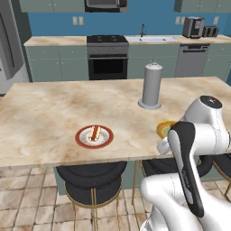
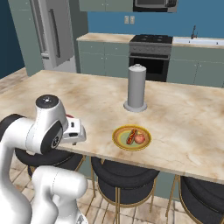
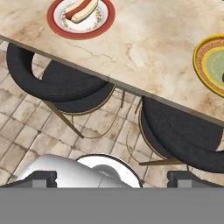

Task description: Pick up the banana and peach from the fridge and place one fruit on each plate on the dining counter.

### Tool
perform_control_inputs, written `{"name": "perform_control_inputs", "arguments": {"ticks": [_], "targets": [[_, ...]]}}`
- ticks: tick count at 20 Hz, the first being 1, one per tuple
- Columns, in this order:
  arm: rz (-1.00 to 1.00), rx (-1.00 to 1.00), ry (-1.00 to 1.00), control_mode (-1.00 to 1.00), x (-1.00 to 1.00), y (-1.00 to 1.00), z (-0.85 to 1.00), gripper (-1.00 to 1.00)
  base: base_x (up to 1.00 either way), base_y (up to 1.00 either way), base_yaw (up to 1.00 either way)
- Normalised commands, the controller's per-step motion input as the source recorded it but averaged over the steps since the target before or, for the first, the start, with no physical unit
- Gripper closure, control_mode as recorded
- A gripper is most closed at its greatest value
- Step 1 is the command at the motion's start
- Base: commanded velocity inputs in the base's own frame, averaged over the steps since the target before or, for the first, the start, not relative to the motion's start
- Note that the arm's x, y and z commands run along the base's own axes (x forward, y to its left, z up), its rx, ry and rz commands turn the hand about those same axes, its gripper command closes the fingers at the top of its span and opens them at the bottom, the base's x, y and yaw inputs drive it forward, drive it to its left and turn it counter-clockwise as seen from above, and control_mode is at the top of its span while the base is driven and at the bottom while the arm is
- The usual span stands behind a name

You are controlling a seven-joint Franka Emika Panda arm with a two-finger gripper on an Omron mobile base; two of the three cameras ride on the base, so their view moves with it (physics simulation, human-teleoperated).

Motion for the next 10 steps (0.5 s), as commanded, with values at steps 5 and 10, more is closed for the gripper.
{"name": "perform_control_inputs", "arguments": {"ticks": [5,10], "targets": [[0.0,0.0,0.0,-1.0,0.0,0.09,0.0,-1.0,0.0,0.0,0.0],[0.0,0.0,0.0,1.0,0.0,0.0,0.0,-1.0,-0.46,0.03,0.0]]}}
